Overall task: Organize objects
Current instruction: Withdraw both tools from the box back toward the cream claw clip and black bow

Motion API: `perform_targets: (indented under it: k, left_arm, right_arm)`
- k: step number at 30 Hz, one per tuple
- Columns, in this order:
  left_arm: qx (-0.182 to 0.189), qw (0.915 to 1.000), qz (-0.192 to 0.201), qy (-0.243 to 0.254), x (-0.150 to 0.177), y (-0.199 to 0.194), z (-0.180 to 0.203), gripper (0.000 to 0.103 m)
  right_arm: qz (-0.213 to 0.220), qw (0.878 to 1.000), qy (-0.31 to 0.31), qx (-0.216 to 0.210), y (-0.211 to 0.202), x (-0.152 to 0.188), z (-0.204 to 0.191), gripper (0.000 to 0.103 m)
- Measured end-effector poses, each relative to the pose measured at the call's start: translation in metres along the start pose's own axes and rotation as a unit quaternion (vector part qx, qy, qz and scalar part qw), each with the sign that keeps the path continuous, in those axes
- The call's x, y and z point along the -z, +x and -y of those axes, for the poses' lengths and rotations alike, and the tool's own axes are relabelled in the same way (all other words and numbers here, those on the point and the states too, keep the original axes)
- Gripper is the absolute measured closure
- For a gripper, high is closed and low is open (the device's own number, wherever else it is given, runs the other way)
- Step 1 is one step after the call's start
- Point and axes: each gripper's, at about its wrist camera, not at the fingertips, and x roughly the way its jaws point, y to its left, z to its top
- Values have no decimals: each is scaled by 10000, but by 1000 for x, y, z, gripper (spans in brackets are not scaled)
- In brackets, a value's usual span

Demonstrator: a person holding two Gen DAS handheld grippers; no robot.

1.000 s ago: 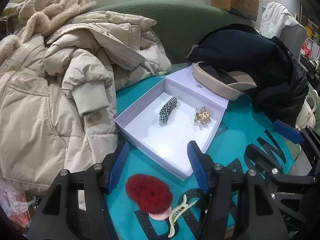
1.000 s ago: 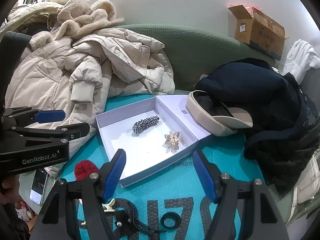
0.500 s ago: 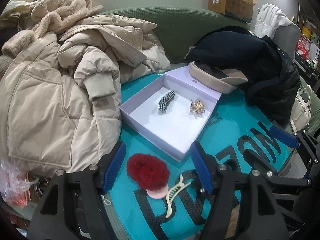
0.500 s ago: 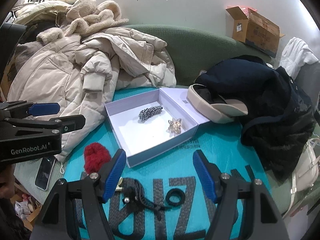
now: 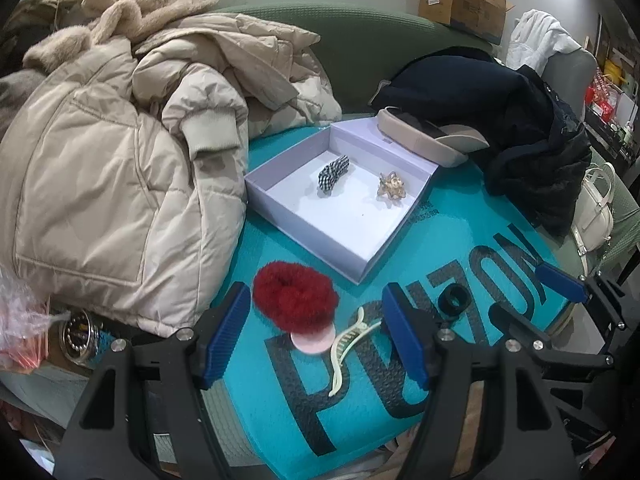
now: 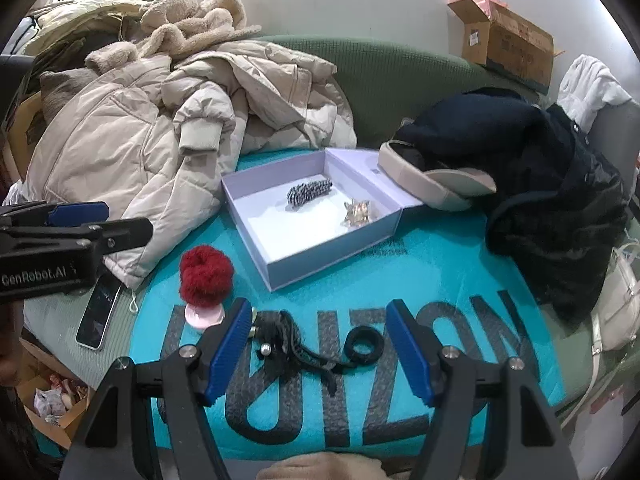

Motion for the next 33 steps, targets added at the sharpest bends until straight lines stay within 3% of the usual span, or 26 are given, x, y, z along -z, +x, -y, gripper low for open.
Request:
perform_targets:
  k: [15, 33]
  left_arm:
    - [29, 9993, -247, -284, 37, 32, -26, 36]
    - [323, 9979, -556, -98, 68, 76, -13, 36]
  right_arm:
    - [-295, 9990, -47, -332, 30, 33, -5, 33]
    - [-506, 9971, -146, -555, 54, 51, -8, 33]
